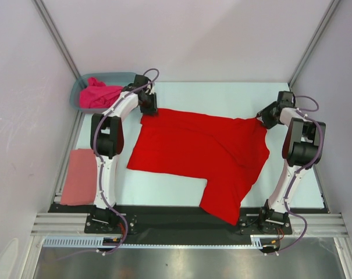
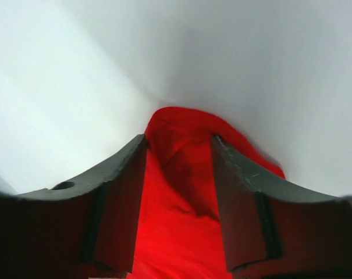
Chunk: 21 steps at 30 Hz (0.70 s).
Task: Fold and stack the t-shirts
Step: Fold the tshirt
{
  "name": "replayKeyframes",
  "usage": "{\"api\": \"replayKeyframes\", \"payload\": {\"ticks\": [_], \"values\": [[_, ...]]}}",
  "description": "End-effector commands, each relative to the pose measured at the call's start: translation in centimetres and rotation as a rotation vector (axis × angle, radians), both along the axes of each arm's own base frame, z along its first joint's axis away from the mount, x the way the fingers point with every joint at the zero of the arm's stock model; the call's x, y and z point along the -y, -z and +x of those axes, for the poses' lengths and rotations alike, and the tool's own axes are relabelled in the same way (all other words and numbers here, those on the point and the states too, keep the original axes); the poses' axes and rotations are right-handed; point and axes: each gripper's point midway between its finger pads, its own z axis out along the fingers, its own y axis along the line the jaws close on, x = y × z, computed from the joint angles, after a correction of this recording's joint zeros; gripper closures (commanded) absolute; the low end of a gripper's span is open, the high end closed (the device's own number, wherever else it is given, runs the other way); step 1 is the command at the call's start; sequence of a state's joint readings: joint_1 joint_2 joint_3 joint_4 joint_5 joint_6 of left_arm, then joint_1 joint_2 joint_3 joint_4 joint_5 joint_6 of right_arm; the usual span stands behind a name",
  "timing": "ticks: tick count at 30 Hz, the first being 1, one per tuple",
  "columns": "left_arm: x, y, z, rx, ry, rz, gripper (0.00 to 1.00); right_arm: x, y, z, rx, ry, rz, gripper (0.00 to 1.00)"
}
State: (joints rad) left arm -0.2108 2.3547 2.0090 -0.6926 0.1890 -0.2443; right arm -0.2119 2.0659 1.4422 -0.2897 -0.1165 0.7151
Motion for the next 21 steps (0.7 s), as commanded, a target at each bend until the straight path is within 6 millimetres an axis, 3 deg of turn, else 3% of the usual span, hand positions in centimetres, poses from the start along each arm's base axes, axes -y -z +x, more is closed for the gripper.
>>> {"api": "replayKeyframes", "payload": {"ticks": [1, 4, 17, 21], "values": [[0.4, -2.2, 1.7, 0.056, -0.015, -0.045, 0.66, -0.1, -0.8, 1.7, 0.058, 0.076, 0.114, 0.49], [0.2, -2.0, 1.6, 0.050, -0.018, -0.042, 0.66, 0.0, -0.8, 2.2, 0.074, 0.106, 0.164, 0.52], [0.3, -1.5, 1.6, 0.038, -0.032, -0.054, 0.66, -1.1, -0.5, 2.2, 0.053, 0.197, 0.333, 0.48], [0.3, -0.5, 1.3, 0.007, -0.037, -0.052, 0.66, -1.3, 0.4, 2.4, 0.031, 0.230, 0.360, 0.50]]}}
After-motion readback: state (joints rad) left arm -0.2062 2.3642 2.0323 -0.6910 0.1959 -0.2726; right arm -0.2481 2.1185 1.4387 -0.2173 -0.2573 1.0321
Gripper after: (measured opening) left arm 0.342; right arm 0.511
